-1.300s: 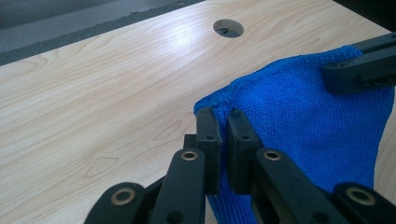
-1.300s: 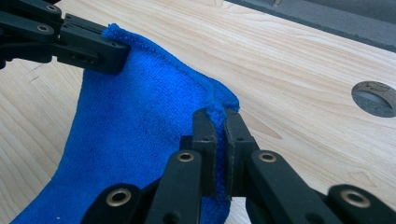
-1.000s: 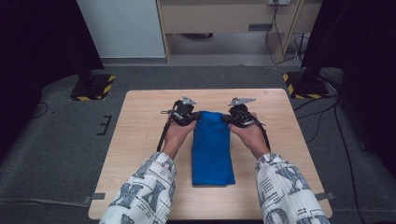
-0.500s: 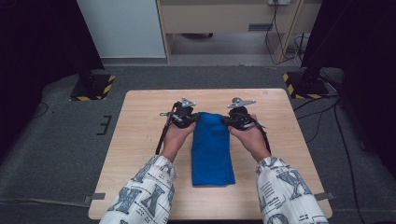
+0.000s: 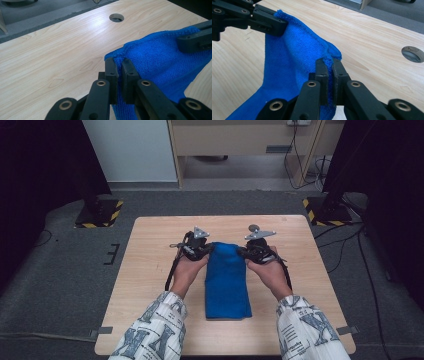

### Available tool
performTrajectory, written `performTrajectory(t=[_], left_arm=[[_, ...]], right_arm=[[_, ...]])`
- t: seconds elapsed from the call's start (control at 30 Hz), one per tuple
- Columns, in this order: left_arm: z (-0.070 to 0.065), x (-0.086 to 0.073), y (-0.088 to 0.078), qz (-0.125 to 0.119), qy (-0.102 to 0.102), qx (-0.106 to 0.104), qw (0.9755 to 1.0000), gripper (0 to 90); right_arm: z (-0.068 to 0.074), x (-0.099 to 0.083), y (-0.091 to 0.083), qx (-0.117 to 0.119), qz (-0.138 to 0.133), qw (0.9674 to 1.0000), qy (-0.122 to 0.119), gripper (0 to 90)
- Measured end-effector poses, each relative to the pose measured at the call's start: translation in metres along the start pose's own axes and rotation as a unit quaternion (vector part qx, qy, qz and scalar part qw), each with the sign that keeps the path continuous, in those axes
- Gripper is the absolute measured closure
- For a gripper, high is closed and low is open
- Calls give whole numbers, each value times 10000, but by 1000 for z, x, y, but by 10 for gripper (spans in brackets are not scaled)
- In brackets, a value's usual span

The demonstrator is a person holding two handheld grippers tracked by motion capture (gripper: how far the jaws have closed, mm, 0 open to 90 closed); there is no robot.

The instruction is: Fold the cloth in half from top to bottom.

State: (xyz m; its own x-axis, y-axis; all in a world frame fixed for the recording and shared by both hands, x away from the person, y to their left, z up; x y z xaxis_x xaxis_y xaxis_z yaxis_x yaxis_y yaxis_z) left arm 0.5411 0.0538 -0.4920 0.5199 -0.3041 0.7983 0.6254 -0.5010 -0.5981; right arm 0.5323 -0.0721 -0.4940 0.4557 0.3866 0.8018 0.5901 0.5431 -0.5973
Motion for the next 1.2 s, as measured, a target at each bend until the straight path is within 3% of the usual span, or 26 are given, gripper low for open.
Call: performTrajectory(t=[0.43, 0.6, 0.73, 1.2], left_arm=[[-17, -10, -18, -26, 189, -61, 9998, 842], [-20, -13, -20, 6, 185, -119, 9998, 839], [-24, -15, -24, 34, 331, -111, 9994, 837], [-32, -53, -38, 88, 150, -214, 9996, 826]], right_arm=[[16, -13, -19, 33, -106, 9999, -58, 857], [16, -18, -19, 104, -132, 9999, -13, 858], [18, -24, -19, 155, -153, 9998, 9, 858], [39, -48, -21, 360, -338, 9987, 155, 858]])
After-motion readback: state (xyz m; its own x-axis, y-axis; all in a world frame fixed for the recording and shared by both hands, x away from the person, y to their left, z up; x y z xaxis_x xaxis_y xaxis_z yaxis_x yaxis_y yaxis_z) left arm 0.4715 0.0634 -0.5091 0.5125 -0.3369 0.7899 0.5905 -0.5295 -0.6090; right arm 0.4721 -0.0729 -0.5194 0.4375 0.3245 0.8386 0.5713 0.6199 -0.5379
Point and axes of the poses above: each handheld gripper's, and its own axes: y roughly forward along the jaws, x roughly out of its top, z roughly to its left, the point moved 10 cm from there along y, roughly forward along the jaws, and after that the axes turned 3 degrees about -y, right-handed, at the moved point
